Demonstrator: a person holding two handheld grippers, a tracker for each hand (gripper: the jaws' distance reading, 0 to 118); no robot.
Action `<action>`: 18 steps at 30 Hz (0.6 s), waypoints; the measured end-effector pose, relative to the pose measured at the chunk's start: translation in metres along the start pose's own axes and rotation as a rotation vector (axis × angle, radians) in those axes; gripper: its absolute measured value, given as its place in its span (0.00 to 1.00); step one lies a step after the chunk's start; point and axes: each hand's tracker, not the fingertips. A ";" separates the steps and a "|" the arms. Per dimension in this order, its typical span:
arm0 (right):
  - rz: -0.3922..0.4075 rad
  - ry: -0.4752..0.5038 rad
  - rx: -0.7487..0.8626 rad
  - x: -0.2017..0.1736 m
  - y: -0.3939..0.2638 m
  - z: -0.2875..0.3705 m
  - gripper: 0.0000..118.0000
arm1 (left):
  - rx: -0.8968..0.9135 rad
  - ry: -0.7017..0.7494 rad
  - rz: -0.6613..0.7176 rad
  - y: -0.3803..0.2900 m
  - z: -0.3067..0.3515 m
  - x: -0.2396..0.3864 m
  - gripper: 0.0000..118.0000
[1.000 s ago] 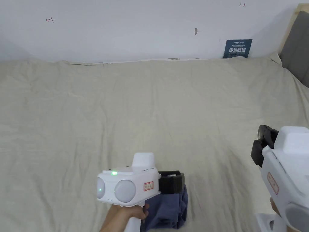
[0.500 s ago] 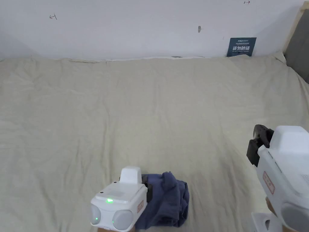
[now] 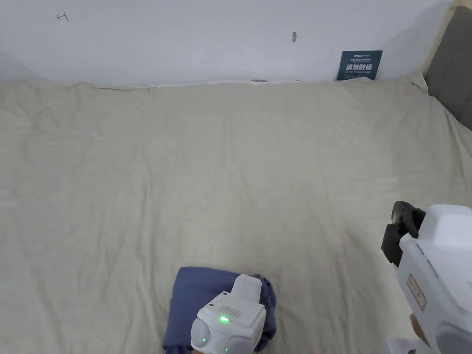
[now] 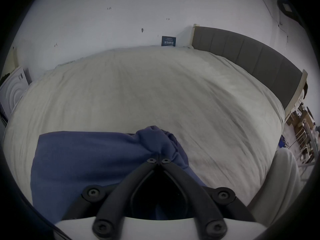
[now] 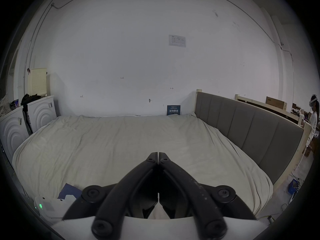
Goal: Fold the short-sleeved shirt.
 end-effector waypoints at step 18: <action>0.017 0.054 0.142 -0.037 0.037 0.028 0.01 | 0.470 0.091 -0.037 0.108 0.183 -0.050 0.00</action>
